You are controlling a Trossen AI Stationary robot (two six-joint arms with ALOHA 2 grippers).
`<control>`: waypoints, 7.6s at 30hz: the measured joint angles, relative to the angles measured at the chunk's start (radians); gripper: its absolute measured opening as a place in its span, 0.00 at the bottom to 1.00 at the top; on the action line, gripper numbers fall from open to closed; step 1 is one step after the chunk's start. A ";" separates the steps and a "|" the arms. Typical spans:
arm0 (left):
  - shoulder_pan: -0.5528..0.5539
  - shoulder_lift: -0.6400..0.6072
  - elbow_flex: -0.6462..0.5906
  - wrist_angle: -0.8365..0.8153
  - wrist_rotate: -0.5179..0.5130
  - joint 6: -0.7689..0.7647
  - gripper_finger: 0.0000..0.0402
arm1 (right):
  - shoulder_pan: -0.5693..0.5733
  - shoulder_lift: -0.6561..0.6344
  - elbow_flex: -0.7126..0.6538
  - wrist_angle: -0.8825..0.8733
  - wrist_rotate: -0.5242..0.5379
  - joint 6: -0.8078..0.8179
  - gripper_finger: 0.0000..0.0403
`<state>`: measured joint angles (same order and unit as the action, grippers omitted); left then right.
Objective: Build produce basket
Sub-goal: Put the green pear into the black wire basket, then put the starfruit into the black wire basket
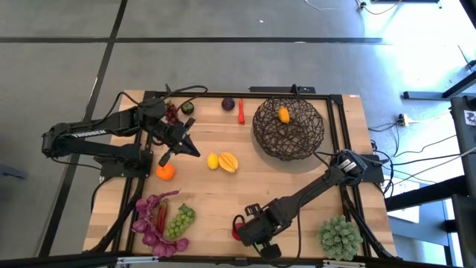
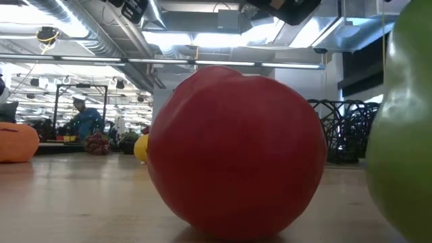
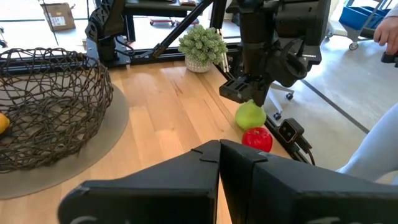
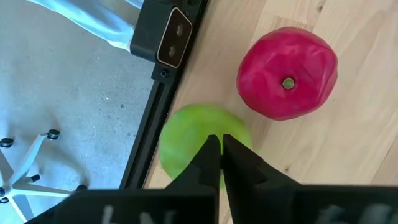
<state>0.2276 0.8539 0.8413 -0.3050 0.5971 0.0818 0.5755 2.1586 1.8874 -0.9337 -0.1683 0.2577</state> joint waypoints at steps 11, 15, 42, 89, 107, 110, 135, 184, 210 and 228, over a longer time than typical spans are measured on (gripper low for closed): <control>0.000 0.000 0.000 0.000 0.000 0.000 0.00 | 0.000 0.000 0.000 -0.020 0.018 0.061 0.00; 0.000 0.000 0.000 0.000 0.000 0.000 0.00 | -0.003 0.000 0.000 -0.058 0.035 0.112 0.00; 0.000 0.000 0.000 0.006 -0.034 0.086 0.00 | -0.113 -0.002 0.416 -0.548 0.402 0.414 0.00; 0.001 0.121 0.000 0.039 -0.452 0.219 0.00 | -0.808 -0.162 0.362 -0.637 0.669 0.096 0.00; 0.042 0.121 0.000 0.077 -0.485 0.217 0.00 | -0.876 -0.364 -0.237 -0.299 0.590 0.103 0.00; 0.051 0.121 0.000 0.078 -0.485 0.217 0.00 | -0.878 -0.364 -0.286 -0.236 0.593 0.074 0.00; 0.060 0.121 0.000 0.082 -0.484 0.215 0.00 | -0.941 -0.364 -0.482 0.056 0.582 -0.054 0.00; 0.060 0.120 0.000 0.077 -0.553 0.193 0.00 | -1.014 -0.413 -0.392 0.026 0.558 -0.081 0.28; 0.034 0.100 -0.001 -0.138 -0.527 -0.073 0.00 | -0.597 -0.463 -0.108 -0.050 0.099 -0.152 0.28; -0.008 0.100 -0.001 -0.135 -0.446 -0.111 0.14 | -0.485 -0.447 -0.109 -0.011 0.070 -0.049 0.28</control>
<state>0.2193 0.9543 0.8406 -0.4400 0.1512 -0.0291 0.0908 1.7115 1.7779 -0.9443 -0.0987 0.2089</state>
